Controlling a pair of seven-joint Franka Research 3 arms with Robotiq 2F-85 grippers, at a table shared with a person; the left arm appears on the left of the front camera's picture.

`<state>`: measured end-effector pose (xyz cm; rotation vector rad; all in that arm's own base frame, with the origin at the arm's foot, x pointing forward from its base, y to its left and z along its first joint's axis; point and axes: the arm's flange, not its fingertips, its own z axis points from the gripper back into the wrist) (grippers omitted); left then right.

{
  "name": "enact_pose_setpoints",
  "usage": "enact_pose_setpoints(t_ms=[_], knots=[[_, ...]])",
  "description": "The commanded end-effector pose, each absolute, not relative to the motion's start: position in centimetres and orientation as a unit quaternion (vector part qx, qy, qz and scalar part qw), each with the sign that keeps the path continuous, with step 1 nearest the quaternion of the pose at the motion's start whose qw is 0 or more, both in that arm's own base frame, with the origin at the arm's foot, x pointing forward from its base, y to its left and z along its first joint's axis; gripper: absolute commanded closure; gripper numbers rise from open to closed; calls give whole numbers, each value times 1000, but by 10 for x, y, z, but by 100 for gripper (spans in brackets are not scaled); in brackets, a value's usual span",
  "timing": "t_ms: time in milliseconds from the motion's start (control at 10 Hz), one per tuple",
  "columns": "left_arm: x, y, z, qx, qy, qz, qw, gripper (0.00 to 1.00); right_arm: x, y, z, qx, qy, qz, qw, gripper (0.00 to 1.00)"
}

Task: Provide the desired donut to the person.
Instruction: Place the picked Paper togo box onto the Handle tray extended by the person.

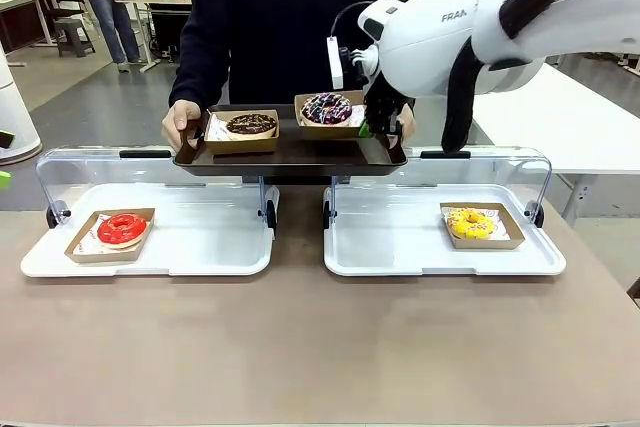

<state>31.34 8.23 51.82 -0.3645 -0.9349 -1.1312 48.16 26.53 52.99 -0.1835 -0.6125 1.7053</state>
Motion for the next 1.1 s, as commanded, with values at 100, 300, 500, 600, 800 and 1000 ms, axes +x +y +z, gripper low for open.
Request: enact_pose_setpoints(t_ms=[100, 300, 500, 600, 800, 1000], knots=[[313, 83, 518, -169, -427, -512, 726, 0, 491, 268, 534, -58, -277, 745, 604, 98], [313, 83, 518, -169, -427, -512, 726, 0, 494, 265, 533, -49, -277, 736, 616, 41], [313, 83, 518, -169, -427, -512, 726, 0, 496, 263, 534, -47, -278, 734, 618, 0], [313, 83, 518, -169, -427, -512, 726, 0, 498, 263, 536, -41, -279, 732, 621, 0], [313, 83, 518, -169, -427, -512, 726, 0, 496, 260, 538, -30, -280, 735, 617, 15], [313, 83, 518, -169, -427, -512, 726, 0, 495, 259, 540, -24, -279, 736, 616, 0]])
